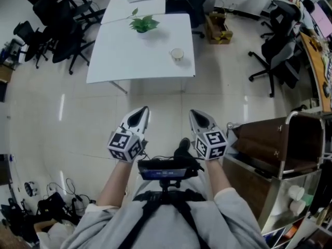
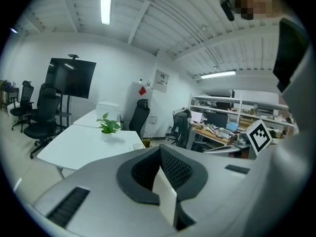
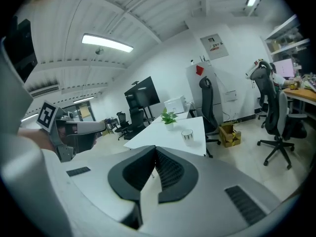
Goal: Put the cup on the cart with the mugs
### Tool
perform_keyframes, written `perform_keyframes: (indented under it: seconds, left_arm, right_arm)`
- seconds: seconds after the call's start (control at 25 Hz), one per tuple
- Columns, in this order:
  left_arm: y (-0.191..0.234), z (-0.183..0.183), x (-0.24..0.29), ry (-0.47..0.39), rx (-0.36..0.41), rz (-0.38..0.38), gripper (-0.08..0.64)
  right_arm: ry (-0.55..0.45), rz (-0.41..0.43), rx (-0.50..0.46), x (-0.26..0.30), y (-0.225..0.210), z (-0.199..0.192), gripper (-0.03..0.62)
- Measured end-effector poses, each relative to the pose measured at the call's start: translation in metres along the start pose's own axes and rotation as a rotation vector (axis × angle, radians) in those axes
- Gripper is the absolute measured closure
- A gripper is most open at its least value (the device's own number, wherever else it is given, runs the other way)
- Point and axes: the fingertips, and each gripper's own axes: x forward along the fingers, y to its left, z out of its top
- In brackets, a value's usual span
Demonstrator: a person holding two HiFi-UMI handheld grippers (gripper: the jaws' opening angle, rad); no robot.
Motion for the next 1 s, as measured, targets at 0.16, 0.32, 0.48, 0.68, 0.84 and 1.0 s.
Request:
perform_keyframes:
  seconds: [0.16,0.32,0.48,0.68,0.84,1.0]
  left_arm:
    - [0.013,0.02,0.035,-0.015,0.032,0.03,0.558]
    - [0.032,0.028,0.058,-0.005,0.031,0.045,0.558]
    - [0.054,0.027,0.081,0.011,0.031,0.028,0.558]
    - [0.071,0.02,0.107,0.037,0.04,-0.024,0.558]
    - [0.086,0.026,0.119,0.048,0.042,-0.043,0.558]
    - [0.101,0.029,0.129,0.057,0.047,-0.054,0.558]
  right_arm:
    - [0.004,0.016,-0.021,0.038,-0.025,0.02,0.592]
    - [0.016,0.015,-0.029,0.069,-0.04,0.031,0.592]
    - [0.022,-0.007,-0.03,0.099,-0.049,0.04,0.592]
    - [0.029,-0.076,-0.03,0.126,-0.065,0.035,0.592]
    - [0.042,-0.113,-0.057,0.157,-0.078,0.033,0.587]
    - [0.078,-0.094,-0.1,0.203,-0.095,0.019,0.354]
